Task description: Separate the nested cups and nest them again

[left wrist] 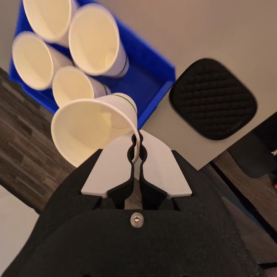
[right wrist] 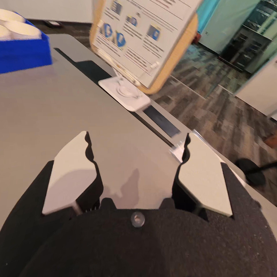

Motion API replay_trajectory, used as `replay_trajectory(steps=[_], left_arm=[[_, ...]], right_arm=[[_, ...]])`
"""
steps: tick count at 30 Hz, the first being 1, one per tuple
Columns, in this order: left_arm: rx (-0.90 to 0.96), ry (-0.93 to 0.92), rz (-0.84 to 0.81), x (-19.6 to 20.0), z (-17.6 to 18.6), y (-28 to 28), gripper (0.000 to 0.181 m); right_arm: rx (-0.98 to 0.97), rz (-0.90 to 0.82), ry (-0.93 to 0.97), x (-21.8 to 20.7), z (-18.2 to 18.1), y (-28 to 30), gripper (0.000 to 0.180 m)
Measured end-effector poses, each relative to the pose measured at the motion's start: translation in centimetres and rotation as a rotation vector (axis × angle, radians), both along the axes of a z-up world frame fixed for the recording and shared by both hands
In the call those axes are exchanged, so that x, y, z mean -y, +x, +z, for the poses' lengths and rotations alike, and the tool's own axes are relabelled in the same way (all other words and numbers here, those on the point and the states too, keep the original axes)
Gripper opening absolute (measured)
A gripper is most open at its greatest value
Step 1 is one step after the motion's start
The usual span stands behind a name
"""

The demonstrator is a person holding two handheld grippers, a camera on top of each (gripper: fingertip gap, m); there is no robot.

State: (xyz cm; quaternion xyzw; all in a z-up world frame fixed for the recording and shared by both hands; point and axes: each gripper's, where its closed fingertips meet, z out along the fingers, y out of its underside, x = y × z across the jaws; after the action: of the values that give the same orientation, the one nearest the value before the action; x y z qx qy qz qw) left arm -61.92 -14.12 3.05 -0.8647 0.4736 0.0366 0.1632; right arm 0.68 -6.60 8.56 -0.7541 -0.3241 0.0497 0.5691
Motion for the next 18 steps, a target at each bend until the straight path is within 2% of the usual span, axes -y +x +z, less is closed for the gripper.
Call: replay_trajectory(steps=[6, 11, 14, 18], left_arm=[[0.150, 0.089, -0.337, -0.2, 6.2, 12.4, 0.000], [0.184, 0.077, -0.618, 1.0, 7.7, 22.6, 0.000], [0.165, 0.063, -0.739, 1.8, 7.5, 26.7, 0.000], [0.150, 0.057, -0.850, 2.9, 7.1, 30.3, 0.000]], right_arm=[[-0.134, 0.449, -0.013, 2.5, 2.5, -14.5, 0.112], [-0.125, 0.804, -0.044, 6.8, 3.7, -24.2, 0.111], [-0.087, 0.882, -0.062, 7.8, 3.7, -26.7, 0.112], [-0.085, 0.905, -0.104, 7.9, 3.6, -27.9, 0.115]])
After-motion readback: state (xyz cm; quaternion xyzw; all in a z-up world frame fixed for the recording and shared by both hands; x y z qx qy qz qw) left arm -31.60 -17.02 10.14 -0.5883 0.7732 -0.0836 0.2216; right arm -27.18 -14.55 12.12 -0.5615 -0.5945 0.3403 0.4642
